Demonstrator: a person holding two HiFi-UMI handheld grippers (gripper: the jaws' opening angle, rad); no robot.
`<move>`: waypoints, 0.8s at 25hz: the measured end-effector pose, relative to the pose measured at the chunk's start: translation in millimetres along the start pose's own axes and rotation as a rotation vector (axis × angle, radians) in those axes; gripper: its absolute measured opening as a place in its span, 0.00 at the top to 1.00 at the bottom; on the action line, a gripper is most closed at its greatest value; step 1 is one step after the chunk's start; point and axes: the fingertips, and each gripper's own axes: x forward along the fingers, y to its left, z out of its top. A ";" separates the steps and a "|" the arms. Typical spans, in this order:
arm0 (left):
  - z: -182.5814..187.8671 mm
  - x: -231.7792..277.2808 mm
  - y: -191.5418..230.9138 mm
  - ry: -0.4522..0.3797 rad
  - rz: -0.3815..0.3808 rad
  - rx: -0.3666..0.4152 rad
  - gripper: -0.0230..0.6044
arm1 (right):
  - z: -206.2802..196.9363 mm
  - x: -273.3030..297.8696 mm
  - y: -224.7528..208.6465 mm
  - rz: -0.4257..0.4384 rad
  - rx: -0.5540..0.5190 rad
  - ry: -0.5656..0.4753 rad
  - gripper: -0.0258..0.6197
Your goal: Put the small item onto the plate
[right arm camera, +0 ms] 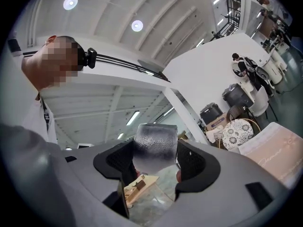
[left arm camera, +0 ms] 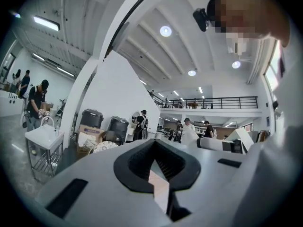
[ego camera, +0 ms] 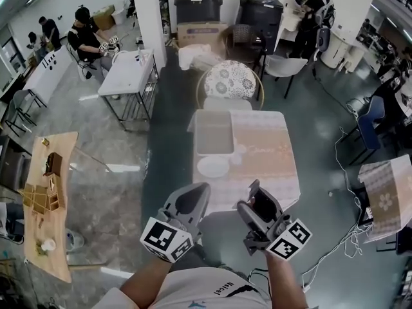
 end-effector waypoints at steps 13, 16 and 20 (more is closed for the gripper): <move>-41.8 70.7 77.3 0.064 -0.062 0.051 0.95 | -38.3 75.0 -84.4 -0.126 -0.008 0.065 0.49; -56.9 91.0 94.2 0.072 -0.050 0.049 0.95 | -50.1 88.2 -111.8 -0.135 -0.002 0.094 0.49; -81.0 115.3 114.1 0.099 -0.025 0.043 0.95 | -71.9 104.2 -148.2 -0.127 0.031 0.136 0.49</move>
